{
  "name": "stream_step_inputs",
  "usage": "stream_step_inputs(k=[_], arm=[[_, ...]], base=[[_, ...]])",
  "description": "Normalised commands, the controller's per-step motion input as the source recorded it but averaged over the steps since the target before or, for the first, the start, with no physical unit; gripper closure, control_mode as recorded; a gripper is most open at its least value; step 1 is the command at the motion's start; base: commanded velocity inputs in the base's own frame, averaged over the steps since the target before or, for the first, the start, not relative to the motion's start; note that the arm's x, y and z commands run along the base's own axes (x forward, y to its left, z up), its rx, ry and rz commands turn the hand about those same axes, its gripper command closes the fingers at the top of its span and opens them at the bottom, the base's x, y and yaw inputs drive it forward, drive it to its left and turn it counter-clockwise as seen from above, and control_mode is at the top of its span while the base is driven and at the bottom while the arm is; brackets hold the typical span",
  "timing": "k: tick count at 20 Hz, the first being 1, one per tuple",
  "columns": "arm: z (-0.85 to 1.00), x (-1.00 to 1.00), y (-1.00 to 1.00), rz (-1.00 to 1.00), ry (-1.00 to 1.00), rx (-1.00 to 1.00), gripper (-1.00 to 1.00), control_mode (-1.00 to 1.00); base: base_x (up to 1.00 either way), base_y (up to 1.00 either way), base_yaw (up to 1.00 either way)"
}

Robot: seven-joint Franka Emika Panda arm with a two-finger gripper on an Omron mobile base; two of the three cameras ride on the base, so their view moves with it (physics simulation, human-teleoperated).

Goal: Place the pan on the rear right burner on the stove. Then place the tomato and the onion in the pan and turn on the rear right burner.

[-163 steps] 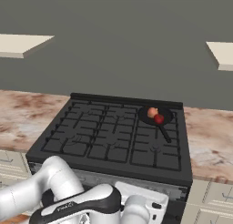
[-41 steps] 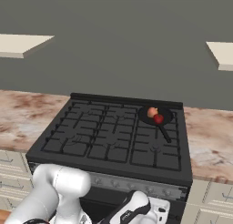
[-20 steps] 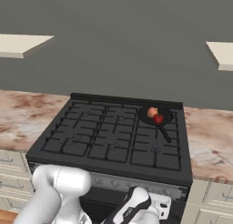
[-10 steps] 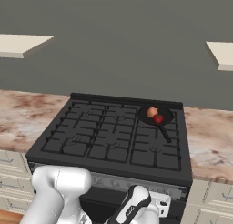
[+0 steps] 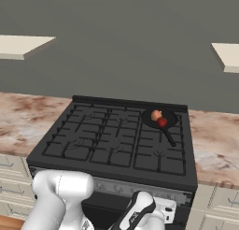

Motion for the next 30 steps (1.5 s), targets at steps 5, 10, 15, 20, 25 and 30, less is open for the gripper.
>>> stream_step_inputs(k=[5,10,15,20,25,30], arm=[[0.00,0.00,0.00,0.00,0.00,0.00,1.00,-1.00],[0.00,0.00,0.00,0.00,0.00,0.00,1.00,-1.00],[-0.06,-0.03,0.00,0.00,-0.01,0.00,1.00,-1.00],[-0.28,0.00,0.00,0.00,0.00,-0.08,1.00,-1.00],[-0.36,0.00,-0.04,0.00,0.00,-0.16,1.00,-1.00],[-0.45,0.00,-0.11,0.00,0.00,-0.22,1.00,-1.00]], base=[[0.00,0.00,0.00],[0.00,0.00,0.00],[0.00,0.00,0.00],[0.00,0.00,0.00],[0.00,0.00,0.00],[0.00,0.00,0.00]])
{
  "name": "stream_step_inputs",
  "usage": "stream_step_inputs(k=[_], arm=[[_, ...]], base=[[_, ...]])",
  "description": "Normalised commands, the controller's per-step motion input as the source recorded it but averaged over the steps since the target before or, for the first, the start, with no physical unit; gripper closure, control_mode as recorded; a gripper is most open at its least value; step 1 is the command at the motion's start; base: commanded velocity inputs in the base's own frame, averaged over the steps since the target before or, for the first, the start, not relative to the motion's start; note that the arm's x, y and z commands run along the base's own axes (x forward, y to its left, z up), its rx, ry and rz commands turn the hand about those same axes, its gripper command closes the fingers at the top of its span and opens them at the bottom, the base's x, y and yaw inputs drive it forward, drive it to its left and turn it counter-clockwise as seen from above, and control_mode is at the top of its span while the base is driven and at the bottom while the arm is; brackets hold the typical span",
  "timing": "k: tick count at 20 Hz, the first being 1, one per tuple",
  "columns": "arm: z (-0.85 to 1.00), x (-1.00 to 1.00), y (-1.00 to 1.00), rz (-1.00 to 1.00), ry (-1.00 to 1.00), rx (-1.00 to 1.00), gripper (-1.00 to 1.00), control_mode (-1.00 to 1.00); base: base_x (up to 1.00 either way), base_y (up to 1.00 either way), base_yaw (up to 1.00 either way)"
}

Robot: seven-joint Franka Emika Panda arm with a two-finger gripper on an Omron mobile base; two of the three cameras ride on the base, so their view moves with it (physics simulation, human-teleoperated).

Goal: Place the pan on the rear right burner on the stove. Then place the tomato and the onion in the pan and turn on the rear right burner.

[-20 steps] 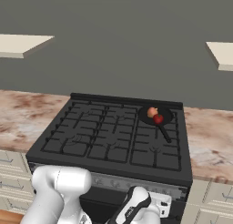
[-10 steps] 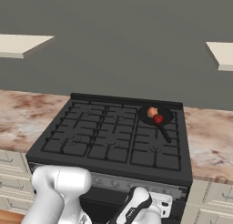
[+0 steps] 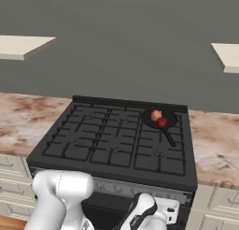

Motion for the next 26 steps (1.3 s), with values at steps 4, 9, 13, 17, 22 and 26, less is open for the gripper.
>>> stream_step_inputs(k=[4,9,13,17,22,26], arm=[[-0.44,0.00,-0.14,0.00,0.00,-0.22,1.00,-1.00],[-0.41,-0.02,-0.30,-0.01,0.00,-0.24,1.00,-1.00],[-0.39,-0.02,-0.33,-0.01,0.00,-0.30,1.00,-1.00],[-0.32,0.00,-0.24,0.00,0.00,-0.33,1.00,-1.00],[-0.13,-0.07,-0.15,0.00,-0.01,-0.33,1.00,-1.00],[-0.06,-0.16,0.01,0.01,0.00,-0.25,1.00,-1.00]], base=[[0.00,0.00,0.00],[0.00,0.00,0.00],[0.00,0.00,0.00],[0.00,0.00,0.00],[0.00,0.00,0.00],[0.00,0.00,0.00]])
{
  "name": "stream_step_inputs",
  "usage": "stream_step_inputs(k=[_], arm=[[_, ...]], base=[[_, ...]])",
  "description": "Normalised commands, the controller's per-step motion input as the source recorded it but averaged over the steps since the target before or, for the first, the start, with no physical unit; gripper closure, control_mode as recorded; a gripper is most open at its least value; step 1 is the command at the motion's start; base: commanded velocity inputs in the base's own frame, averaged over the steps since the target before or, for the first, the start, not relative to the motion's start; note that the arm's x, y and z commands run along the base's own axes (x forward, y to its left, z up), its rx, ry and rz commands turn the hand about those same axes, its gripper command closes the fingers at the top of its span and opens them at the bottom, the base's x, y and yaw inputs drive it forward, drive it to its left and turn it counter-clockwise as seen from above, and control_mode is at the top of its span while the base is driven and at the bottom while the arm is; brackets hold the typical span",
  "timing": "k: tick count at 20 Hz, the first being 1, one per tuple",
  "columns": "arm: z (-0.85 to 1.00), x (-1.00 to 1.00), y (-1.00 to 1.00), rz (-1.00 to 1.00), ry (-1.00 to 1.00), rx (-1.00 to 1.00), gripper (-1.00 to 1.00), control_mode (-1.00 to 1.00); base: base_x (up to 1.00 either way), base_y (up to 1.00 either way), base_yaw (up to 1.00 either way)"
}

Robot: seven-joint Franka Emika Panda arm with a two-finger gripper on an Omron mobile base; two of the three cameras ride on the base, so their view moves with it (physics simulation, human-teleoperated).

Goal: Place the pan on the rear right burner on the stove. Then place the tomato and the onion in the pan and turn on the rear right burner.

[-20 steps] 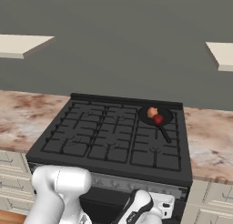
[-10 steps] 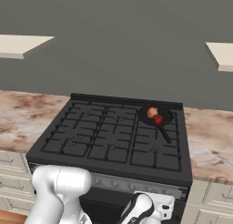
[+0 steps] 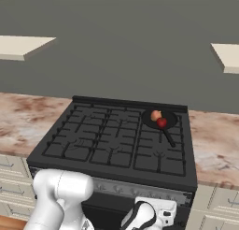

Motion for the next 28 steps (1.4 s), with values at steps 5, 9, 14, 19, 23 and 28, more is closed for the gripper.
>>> stream_step_inputs(k=[5,9,14,19,23,28], arm=[[-0.14,0.01,-0.04,-0.01,-0.01,-0.07,1.00,-1.00],[-0.80,0.00,-0.39,-0.03,-0.02,-0.33,1.00,-1.00],[-0.68,-0.23,-0.44,-0.12,-0.03,-0.41,1.00,-1.00],[-0.53,-0.34,-0.36,-0.13,-0.05,-0.45,1.00,-1.00],[-0.42,-0.42,-0.39,-0.20,-0.01,-0.44,1.00,-1.00],[-0.44,-0.38,-0.41,-0.22,0.00,-0.44,1.00,-1.00]], base=[[0.00,0.00,0.00],[0.00,0.00,0.00],[0.00,0.00,0.00],[0.00,0.00,0.00],[0.00,0.00,0.00],[0.00,0.00,0.00]])
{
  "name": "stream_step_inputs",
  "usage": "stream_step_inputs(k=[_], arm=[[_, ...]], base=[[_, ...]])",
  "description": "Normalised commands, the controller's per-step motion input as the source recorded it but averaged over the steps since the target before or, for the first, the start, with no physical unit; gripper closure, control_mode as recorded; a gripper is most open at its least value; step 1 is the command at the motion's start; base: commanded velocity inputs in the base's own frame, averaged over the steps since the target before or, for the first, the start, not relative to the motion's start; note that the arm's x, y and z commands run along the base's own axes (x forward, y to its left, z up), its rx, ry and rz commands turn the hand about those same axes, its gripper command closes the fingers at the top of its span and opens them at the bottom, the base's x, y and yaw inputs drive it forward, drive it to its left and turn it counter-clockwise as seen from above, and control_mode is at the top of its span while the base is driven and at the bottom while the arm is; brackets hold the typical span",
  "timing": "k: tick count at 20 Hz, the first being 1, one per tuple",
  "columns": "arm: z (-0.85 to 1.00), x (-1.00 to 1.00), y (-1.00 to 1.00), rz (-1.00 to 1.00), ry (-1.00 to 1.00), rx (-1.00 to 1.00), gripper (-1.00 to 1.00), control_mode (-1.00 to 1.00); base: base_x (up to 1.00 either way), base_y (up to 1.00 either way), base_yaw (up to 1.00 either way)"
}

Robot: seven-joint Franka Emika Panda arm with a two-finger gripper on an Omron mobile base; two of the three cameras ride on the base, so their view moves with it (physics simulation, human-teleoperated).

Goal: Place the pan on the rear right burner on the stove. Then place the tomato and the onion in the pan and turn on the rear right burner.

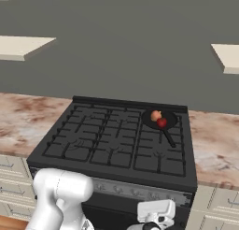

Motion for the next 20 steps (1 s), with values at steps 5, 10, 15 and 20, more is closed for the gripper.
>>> stream_step_inputs(k=[5,10,15,20], arm=[[-0.28,-0.18,-0.53,-0.19,0.01,-0.33,1.00,-1.00],[-0.25,-0.10,-0.60,-0.16,0.02,-0.23,1.00,-1.00],[-0.09,0.00,-0.63,-0.19,0.02,-0.21,1.00,-1.00],[0.09,0.12,-0.47,-0.07,0.06,-0.02,1.00,-1.00]], base=[[0.00,0.00,0.00],[0.00,0.00,0.00],[0.00,0.00,0.00],[0.00,0.00,0.00]])
